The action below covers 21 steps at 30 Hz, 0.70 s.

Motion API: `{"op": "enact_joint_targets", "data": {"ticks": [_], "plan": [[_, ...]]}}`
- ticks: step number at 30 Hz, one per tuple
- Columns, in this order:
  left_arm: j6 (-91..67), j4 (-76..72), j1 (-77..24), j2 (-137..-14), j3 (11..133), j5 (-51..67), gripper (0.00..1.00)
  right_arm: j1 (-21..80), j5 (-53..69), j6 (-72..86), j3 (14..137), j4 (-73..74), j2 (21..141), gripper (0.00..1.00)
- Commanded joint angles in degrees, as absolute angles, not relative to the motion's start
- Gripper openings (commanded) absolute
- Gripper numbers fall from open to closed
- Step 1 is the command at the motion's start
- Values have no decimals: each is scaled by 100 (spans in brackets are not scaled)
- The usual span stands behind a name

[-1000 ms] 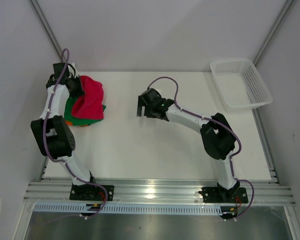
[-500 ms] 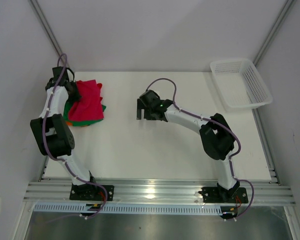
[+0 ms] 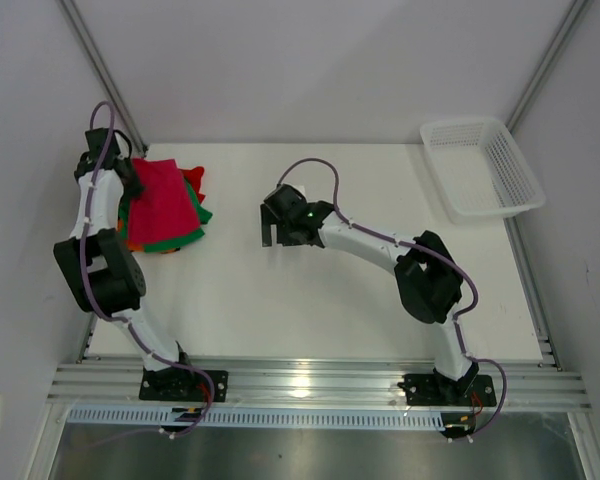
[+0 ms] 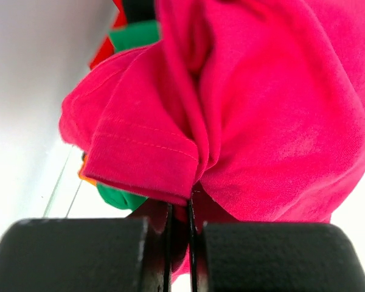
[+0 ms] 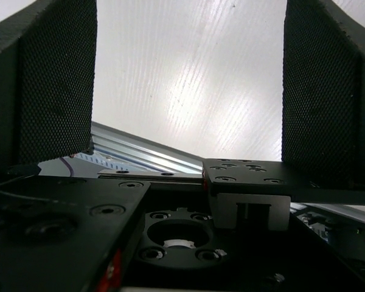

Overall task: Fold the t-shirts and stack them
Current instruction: Put the neatly folded tshirt into the corner of the board with the left arm

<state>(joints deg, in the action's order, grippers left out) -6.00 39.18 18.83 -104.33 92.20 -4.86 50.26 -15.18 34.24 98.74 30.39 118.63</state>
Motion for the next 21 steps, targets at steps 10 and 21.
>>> {"op": "enact_joint_targets", "data": {"ticks": [10,21], "plan": [[-861,3683,2039,-11100,9090,-800,1,5089,-1925,3349,9994,3472,11777,98],[-1169,3902,2039,-11013,9158,-1274,78,5089,-1837,3428,9625,3340,11769,98]]}}
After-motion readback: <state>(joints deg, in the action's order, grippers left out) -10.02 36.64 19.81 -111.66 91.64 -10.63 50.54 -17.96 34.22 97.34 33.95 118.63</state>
